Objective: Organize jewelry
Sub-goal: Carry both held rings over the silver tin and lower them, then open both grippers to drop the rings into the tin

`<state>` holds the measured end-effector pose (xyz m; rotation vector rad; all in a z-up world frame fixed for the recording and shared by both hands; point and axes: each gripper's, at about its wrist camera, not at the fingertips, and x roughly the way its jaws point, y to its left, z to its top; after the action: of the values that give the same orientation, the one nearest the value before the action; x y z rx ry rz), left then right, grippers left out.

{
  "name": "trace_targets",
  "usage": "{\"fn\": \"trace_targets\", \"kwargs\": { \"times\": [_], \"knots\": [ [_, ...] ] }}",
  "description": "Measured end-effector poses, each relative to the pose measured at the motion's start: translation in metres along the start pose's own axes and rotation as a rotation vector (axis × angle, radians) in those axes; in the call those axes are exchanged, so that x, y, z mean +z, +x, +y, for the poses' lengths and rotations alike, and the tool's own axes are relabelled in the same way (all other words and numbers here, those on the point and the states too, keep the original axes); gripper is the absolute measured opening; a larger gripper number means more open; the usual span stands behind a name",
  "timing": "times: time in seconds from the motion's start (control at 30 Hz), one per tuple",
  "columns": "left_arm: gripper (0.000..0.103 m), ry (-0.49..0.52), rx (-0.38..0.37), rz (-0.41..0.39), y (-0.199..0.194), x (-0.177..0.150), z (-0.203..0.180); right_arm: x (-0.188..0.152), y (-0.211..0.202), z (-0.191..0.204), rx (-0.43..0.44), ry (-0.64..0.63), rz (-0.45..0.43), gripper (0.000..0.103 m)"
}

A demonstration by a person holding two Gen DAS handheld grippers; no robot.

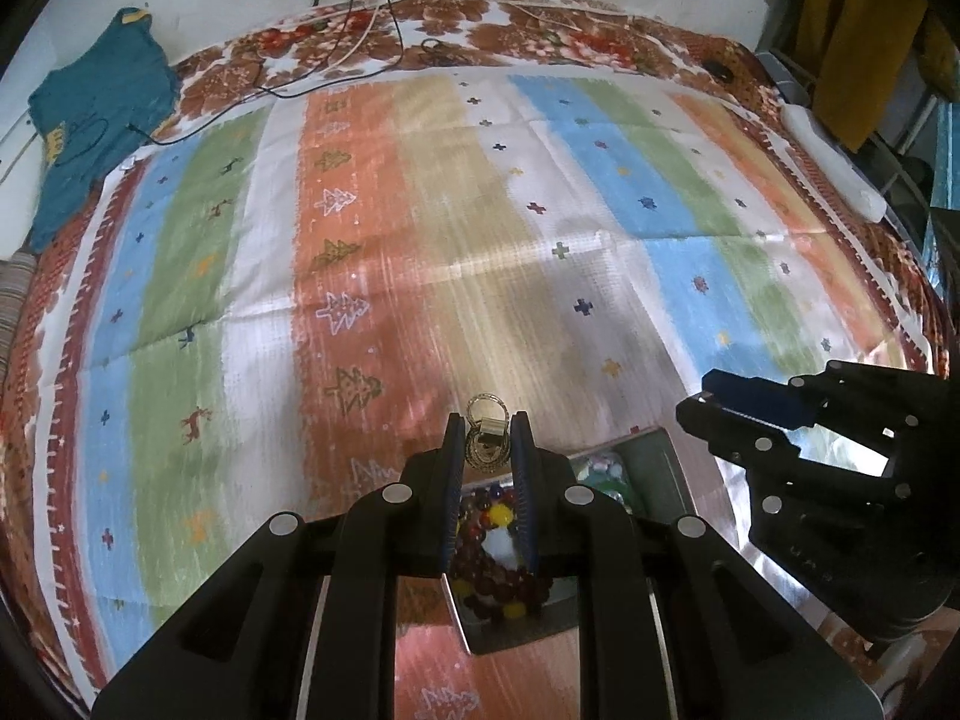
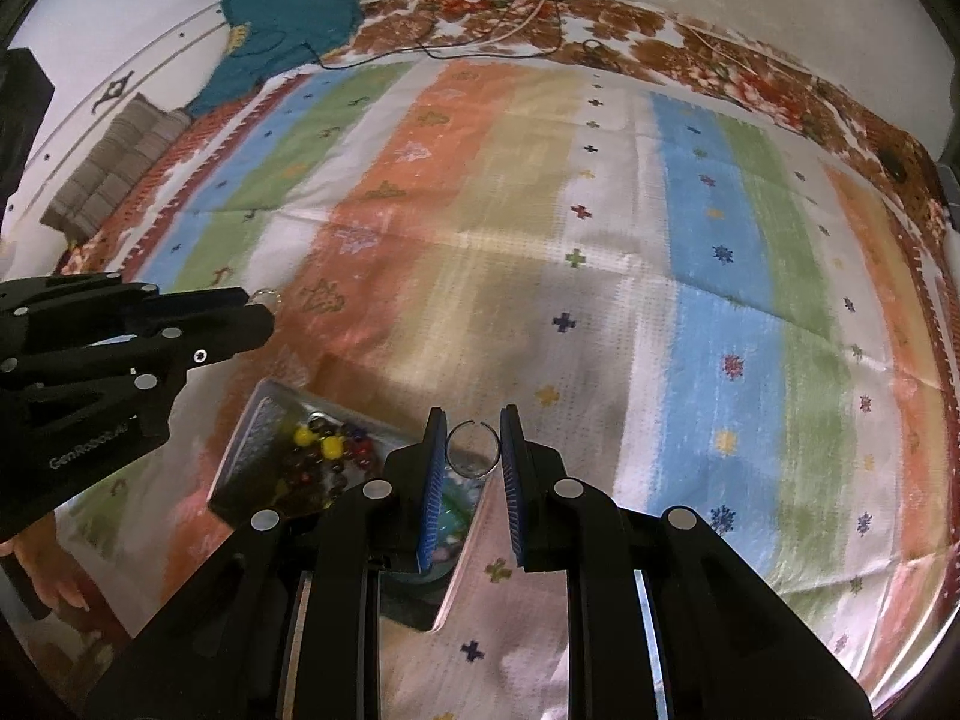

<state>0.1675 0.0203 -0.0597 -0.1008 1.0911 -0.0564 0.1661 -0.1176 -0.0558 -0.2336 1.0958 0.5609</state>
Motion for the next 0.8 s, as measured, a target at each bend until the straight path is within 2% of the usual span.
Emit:
{"fn": "trace_targets", "kwargs": {
  "times": [0.43, 0.53, 0.57, 0.6, 0.8],
  "knots": [
    [0.015, 0.014, -0.035, -0.021, -0.025, -0.026, -0.01, -0.015, -0.008, 0.014, 0.022, -0.006, 0.003, 0.019],
    [0.016, 0.016, -0.032, -0.012, -0.027, -0.03, -0.011, -0.019, -0.009, 0.015, -0.003, -0.008, 0.015, 0.026],
    [0.017, 0.011, -0.028, -0.009, -0.027, -0.031, -0.01, -0.019, -0.01, 0.014, -0.01, -0.005, 0.014, 0.03],
    [0.023, 0.007, -0.028, -0.007, -0.028, -0.032, -0.009, -0.021, -0.013, 0.013, -0.017, 0.002, 0.008, 0.037],
    [0.04, -0.005, -0.023, -0.021, -0.039, -0.044, -0.007, -0.029, -0.026, 0.009, -0.03, 0.029, -0.012, 0.043]
  ]
}}
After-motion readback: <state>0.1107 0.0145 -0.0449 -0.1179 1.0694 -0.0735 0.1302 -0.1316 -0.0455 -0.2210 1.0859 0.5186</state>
